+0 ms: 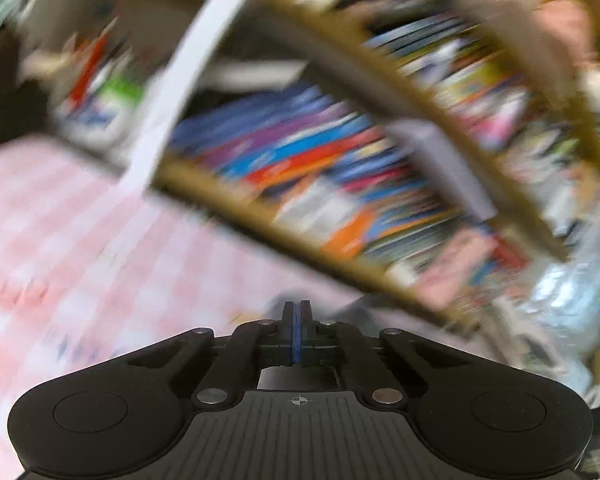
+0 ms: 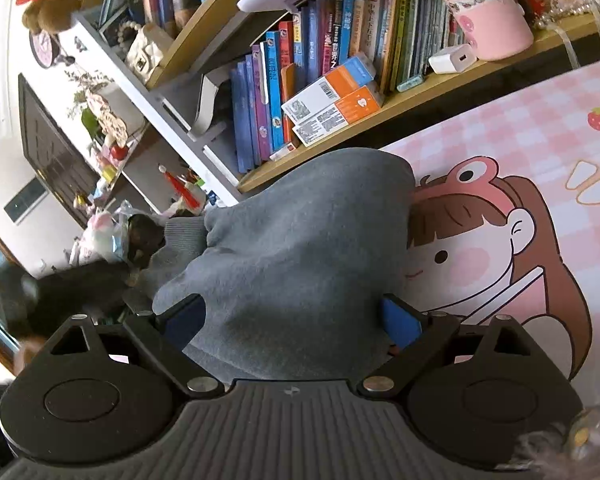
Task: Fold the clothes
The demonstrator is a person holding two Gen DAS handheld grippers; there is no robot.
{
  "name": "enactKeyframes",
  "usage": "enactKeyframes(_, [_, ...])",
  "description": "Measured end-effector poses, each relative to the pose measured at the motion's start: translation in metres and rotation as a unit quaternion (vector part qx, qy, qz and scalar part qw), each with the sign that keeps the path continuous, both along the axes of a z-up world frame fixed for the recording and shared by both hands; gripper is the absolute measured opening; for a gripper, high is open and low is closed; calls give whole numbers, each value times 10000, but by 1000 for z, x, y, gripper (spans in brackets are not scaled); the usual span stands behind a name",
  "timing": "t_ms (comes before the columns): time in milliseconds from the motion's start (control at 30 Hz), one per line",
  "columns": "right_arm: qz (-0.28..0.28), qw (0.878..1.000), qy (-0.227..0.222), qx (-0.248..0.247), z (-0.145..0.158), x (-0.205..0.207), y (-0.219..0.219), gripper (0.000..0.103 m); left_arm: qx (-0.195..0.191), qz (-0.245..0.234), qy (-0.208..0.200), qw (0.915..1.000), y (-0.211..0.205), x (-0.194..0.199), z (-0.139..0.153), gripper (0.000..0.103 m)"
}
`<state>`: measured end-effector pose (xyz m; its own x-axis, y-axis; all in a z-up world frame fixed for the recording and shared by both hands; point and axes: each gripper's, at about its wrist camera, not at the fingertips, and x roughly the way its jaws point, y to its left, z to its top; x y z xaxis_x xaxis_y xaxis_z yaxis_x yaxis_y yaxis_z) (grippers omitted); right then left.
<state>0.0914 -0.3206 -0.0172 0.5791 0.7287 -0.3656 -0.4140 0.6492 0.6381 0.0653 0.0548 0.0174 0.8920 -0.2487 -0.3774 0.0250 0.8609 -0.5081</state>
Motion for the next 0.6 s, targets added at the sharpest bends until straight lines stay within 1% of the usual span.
enactKeyframes(33, [-6, 10000, 11, 12, 0, 0, 0, 93, -49, 97, 36, 9999, 2, -1, -7, 0])
enactKeyframes(100, [-16, 10000, 23, 31, -1, 1, -1, 93, -205, 243, -182, 9993, 8, -7, -7, 1])
enactKeyframes(200, [-5, 10000, 17, 22, -3, 1, 0, 93, -227, 230, -614, 9976, 7, -15, 10, 17])
enactKeyframes(233, [0, 10000, 17, 6, -3, 1, 0, 93, -83, 122, -708, 9974, 3, -15, 17, 29])
enactKeyframes(267, [-5, 10000, 23, -39, -4, 1, 1, 93, 147, 13, -788, 9968, -3, -17, 25, 43])
enactKeyframes(300, [-10, 10000, 30, -85, -4, 0, 2, 93, 381, -97, -863, 9955, -10, -20, 32, 51])
enactKeyframes(333, [-25, 9999, 42, -139, -5, 0, 3, 93, 624, -209, -910, 9937, -19, -22, 38, 66])
enactKeyframes(367, [-30, 9998, 61, -161, -6, 0, 4, 94, 840, -342, -943, 9914, -29, -22, 42, 76])
enactKeyframes(433, [-43, 9998, 97, -172, -9, 0, 4, 94, 1227, -626, -972, 9857, -46, -23, 47, 80])
enactKeyframes(467, [-47, 9998, 108, -153, -9, 0, 4, 94, 1382, -723, -963, 9831, -53, -22, 48, 81])
enactKeyframes(533, [-58, 9998, 121, -117, -10, 0, 3, 94, 1678, -760, -926, 9785, -65, -22, 46, 81])
enactKeyframes(600, [-75, 9999, 133, -79, -10, 0, 2, 94, 1834, -695, -834, 9770, -70, -22, 46, 81])
